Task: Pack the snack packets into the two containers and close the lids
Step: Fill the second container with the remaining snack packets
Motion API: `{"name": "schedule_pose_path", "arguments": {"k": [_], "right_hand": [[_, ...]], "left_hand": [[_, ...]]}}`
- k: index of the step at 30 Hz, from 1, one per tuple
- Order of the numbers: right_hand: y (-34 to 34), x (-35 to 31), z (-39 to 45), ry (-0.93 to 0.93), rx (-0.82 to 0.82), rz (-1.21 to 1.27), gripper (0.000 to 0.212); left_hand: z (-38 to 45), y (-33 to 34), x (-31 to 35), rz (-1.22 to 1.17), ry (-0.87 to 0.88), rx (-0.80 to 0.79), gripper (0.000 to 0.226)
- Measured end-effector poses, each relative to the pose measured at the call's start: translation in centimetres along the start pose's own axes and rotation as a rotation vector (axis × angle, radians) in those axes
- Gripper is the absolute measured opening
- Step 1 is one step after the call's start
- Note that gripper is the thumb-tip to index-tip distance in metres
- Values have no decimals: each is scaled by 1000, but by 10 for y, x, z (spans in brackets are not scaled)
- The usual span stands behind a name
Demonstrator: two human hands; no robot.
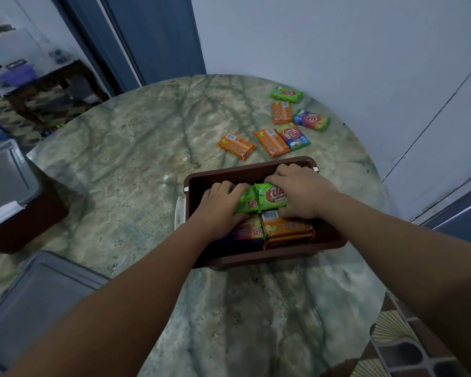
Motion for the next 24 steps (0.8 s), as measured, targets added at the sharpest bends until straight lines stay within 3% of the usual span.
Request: {"name": "schedule_pose_path", "arguments": {"k": [9, 14, 20, 22, 24], "right_hand": [[0, 0, -2, 22, 19, 57, 84], [0, 0, -1, 0, 6, 31, 65], [0, 1, -1, 29, 16, 38, 60], [-6, 1, -5, 44, 102, 95, 53], [-15, 6, -10, 118, 293, 167, 48]], "left_hand": [[-2, -1, 1, -17, 47, 3, 60], [-2, -2, 4, -57, 58, 42, 51], [0, 2, 6, -23, -39, 56, 49], [-1, 0, 7, 13, -44, 17, 55], [-5, -8, 6, 67, -42, 43, 63]]}}
Point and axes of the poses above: each hand's wrist, its own z-axis towards the middle knuckle, its own y-axis out of the palm, x = y × z, the point moved 5 cm from there along z, towards the middle knuckle, and after that the axes turned 1 degree about -z, right-handed, at the moved point
